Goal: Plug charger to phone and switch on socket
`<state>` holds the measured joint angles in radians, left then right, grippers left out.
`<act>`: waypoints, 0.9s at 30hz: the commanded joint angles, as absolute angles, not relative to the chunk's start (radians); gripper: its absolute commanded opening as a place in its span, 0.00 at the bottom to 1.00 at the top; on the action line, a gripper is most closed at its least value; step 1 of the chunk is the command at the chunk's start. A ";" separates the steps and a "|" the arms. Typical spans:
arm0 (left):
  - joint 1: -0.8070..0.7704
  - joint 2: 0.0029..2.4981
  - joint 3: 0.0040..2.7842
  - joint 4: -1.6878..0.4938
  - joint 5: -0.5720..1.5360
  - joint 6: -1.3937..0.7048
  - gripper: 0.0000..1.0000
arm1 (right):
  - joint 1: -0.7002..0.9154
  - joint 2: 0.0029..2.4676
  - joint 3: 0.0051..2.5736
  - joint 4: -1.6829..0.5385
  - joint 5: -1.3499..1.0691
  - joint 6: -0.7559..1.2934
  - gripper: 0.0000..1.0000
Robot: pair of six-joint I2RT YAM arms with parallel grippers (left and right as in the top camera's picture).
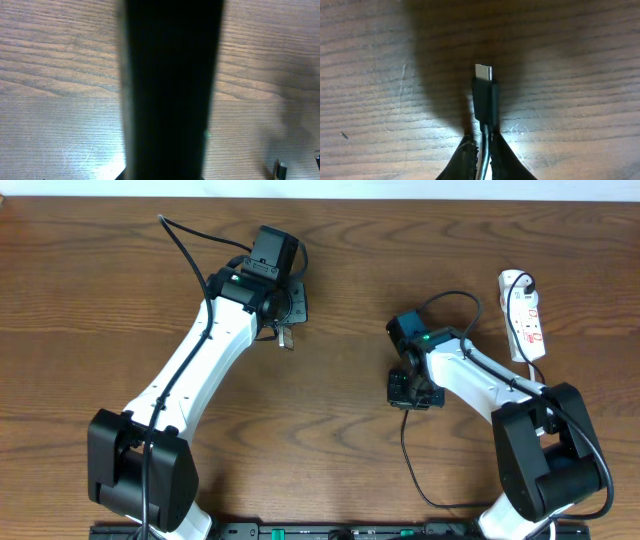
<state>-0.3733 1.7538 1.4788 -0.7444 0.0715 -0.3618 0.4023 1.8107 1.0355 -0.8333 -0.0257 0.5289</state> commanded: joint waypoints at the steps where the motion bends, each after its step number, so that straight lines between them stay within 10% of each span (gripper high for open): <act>1: -0.370 1.720 1.494 -0.743 0.055 -0.352 0.08 | 0.384 1.819 1.000 -0.830 -0.007 0.557 0.07; 10: -0.351 1.708 1.494 -0.731 0.126 -0.352 0.07 | 0.300 1.768 0.981 -0.729 -0.383 0.257 0.01; 18: -0.118 1.655 1.494 -0.449 1.015 -0.364 0.07 | 0.117 1.694 0.981 -0.692 -1.333 -0.300 0.01; 27: -0.135 1.655 1.494 -0.291 1.101 -0.537 0.13 | 0.122 1.694 0.982 -0.518 -1.560 -0.281 0.01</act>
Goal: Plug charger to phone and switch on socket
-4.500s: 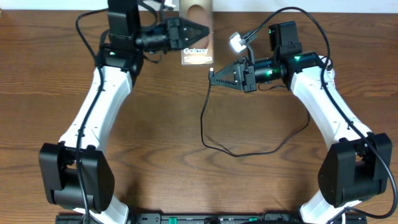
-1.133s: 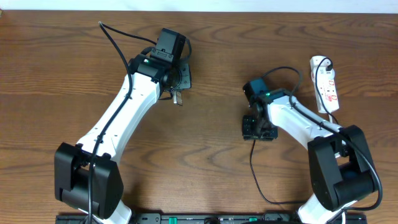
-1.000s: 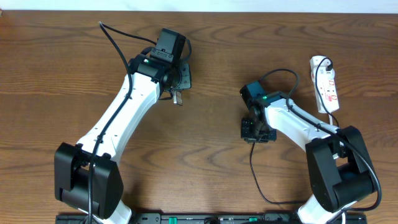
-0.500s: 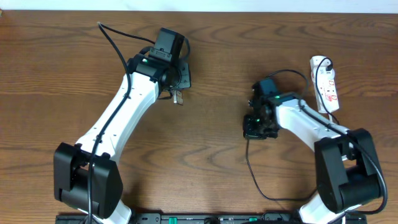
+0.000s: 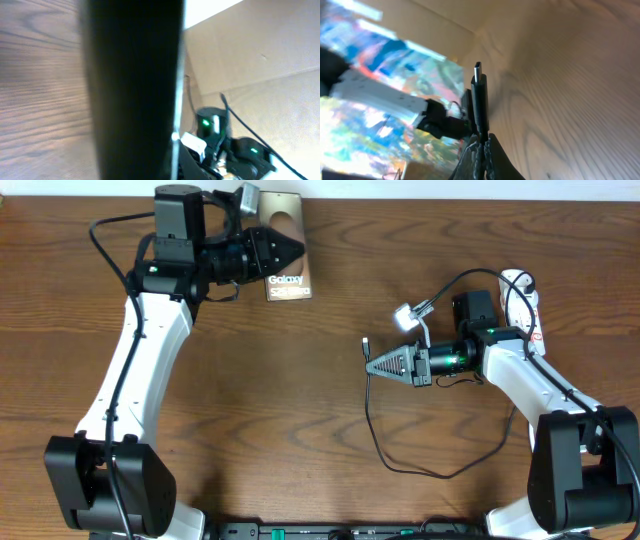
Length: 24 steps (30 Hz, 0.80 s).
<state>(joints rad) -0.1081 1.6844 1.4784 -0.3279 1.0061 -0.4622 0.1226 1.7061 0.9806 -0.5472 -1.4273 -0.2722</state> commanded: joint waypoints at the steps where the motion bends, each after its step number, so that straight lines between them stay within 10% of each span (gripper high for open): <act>1: -0.146 1.655 1.494 -0.278 1.101 -0.549 0.08 | 0.122 1.694 0.982 -0.495 -1.560 -0.257 0.01; 24: -0.290 1.655 1.494 0.061 1.051 -0.849 0.07 | 0.201 1.517 0.982 0.040 -1.560 0.161 0.01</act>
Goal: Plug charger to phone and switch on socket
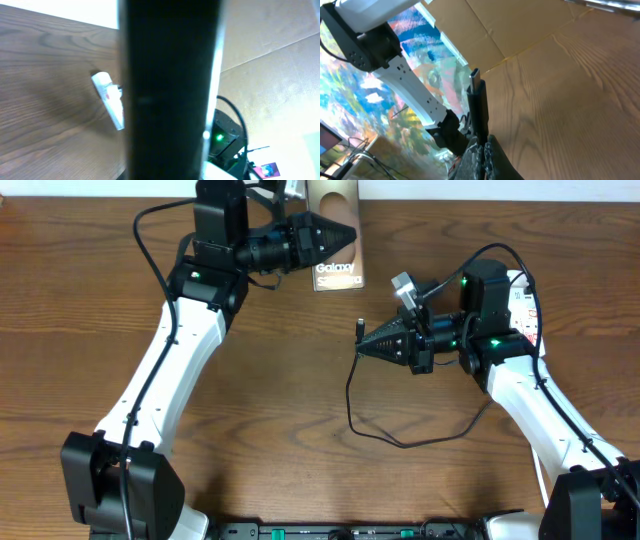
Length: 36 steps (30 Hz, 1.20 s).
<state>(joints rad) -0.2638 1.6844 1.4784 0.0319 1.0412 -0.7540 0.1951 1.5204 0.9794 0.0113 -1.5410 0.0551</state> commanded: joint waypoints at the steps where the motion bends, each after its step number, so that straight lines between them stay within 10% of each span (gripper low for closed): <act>1: -0.299 1.655 1.494 0.063 1.040 -0.859 0.08 | 0.201 1.517 0.982 0.063 -1.559 0.175 0.01; 36: -0.329 1.655 1.494 0.188 1.092 -0.910 0.07 | 0.205 1.517 0.981 0.314 -1.382 0.477 0.01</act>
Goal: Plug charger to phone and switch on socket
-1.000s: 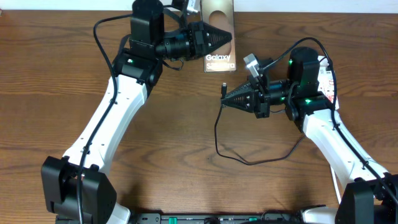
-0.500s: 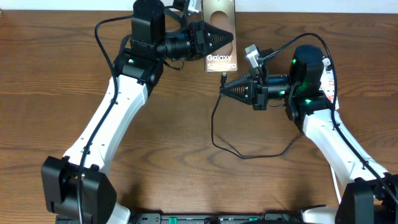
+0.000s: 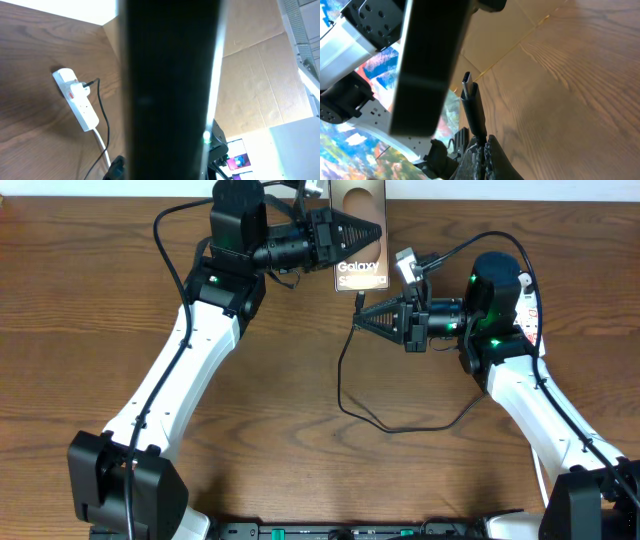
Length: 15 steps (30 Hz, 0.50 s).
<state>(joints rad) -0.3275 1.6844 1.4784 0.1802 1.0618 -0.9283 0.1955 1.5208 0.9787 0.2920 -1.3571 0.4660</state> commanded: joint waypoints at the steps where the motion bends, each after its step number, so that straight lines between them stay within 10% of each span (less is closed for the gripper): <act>1: -0.329 1.655 1.494 0.189 1.088 -0.889 0.08 | 0.205 1.517 0.981 0.329 -1.404 0.474 0.01; 15: -0.327 1.655 1.494 0.279 1.111 -0.777 0.07 | 0.212 1.517 0.981 0.375 -1.469 0.474 0.01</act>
<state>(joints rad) -0.3275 1.6844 1.4784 0.2623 1.0729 -0.8089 0.2073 1.5208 0.9787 0.3626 -1.4487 0.4686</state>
